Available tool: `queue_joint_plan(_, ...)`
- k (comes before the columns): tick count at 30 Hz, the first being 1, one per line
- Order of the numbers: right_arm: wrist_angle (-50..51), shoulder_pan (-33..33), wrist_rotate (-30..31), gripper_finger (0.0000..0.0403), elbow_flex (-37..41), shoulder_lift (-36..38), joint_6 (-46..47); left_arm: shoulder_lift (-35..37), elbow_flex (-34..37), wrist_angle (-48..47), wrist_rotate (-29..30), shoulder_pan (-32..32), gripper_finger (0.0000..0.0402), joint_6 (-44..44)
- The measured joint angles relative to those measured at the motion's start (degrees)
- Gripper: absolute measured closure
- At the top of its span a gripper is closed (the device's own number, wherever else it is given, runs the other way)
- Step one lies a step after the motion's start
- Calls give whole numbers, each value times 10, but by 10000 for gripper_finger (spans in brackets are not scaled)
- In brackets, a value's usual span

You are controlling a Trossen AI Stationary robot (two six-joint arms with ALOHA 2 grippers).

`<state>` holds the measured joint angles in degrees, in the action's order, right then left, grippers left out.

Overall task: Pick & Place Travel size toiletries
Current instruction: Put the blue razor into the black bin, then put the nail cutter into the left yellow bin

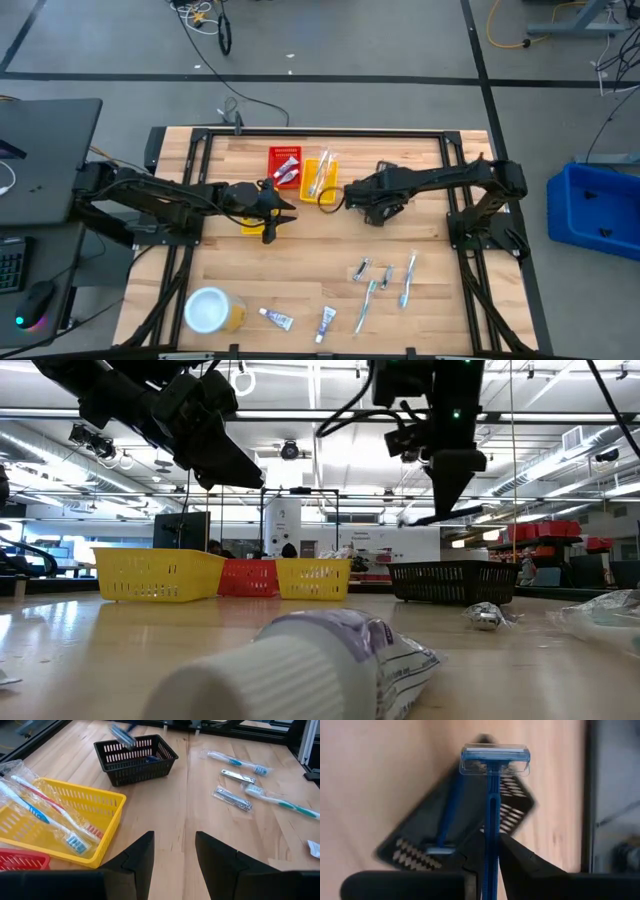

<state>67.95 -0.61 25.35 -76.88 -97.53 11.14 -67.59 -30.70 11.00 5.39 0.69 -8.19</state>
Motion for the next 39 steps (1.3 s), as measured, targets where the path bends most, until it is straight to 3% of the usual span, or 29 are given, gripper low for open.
queue_joint_plan(6,-69,-40,-35,348,83,43,80,0,0,0,0,0,248,3)
queue_joint_plan(16,-223,-101,-107,348,196,50,114,0,0,0,0,0,248,-5)
queue_joint_plan(26,-240,-126,-106,322,210,50,105,0,0,0,0,0,248,-21)
queue_joint_plan(39,-231,-127,-128,222,176,49,53,0,0,0,0,0,248,-21)
